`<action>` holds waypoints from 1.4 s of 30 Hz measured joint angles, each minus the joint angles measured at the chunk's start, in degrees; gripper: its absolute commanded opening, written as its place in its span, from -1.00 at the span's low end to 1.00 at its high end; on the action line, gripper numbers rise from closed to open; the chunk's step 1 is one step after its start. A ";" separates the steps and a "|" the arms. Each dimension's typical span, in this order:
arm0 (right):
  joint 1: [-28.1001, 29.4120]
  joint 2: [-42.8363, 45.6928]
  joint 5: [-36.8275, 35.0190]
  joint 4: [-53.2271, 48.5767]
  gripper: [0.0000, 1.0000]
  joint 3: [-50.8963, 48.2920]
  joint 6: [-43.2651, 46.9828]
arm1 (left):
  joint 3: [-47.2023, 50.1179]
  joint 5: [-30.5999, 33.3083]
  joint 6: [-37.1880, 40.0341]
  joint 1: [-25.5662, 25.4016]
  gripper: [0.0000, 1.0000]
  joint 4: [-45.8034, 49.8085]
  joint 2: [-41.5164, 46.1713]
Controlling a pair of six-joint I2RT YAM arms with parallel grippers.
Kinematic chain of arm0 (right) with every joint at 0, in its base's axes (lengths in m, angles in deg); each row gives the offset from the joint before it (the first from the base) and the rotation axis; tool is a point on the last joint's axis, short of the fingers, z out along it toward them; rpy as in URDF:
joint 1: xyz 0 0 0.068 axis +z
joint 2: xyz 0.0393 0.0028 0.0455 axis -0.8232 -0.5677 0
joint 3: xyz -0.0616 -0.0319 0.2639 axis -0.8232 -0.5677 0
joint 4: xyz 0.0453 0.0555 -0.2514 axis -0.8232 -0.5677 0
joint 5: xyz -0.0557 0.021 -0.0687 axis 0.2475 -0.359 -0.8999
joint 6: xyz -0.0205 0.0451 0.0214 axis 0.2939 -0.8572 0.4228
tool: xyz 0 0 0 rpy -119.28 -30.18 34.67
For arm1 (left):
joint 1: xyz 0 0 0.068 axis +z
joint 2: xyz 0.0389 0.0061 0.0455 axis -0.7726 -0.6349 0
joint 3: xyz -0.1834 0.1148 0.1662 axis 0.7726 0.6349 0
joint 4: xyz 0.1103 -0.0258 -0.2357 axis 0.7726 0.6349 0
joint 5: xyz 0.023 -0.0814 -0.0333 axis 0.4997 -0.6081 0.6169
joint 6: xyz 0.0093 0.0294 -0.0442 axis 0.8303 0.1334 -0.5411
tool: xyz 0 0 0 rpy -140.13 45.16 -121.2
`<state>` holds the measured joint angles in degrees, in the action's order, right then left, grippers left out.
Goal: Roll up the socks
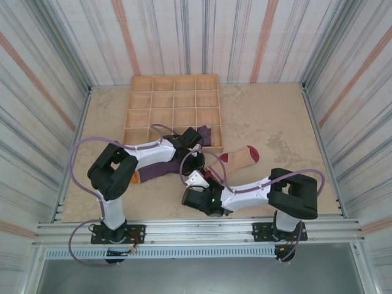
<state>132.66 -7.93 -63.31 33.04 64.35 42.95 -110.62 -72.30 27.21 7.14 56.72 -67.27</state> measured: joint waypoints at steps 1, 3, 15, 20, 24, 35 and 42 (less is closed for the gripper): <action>0.00 -0.33 -0.76 -0.20 -0.26 0.02 -0.11 | 0.02 0.00 0.15 0.02 -1.00 0.02 0.00; 0.00 -0.83 -1.81 -0.63 -0.46 0.04 -0.31 | 0.00 -0.13 0.35 0.24 -1.00 0.02 0.00; -5.88 5.51 11.47 9.66 -1.00 -6.62 0.31 | 1.68 0.79 0.90 1.07 -0.16 -4.11 2.23; -15.34 11.43 24.81 14.03 -1.00 -10.99 -0.90 | 3.67 1.49 1.07 3.48 0.29 -5.03 5.57; -23.06 13.31 33.57 16.33 -1.00 -13.09 -2.36 | 5.31 0.70 1.42 2.47 0.36 -4.85 9.99; -37.42 15.28 59.32 24.81 -1.00 -17.88 -8.11 | 10.51 0.04 1.18 2.89 0.31 -7.04 13.62; -48.00 15.32 77.40 31.30 -1.00 -21.88 -15.13 | 12.44 -0.22 -0.15 2.54 0.24 -12.07 13.60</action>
<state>84.67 7.39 14.09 64.34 42.47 27.83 -98.19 -72.52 27.06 9.68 44.65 -53.67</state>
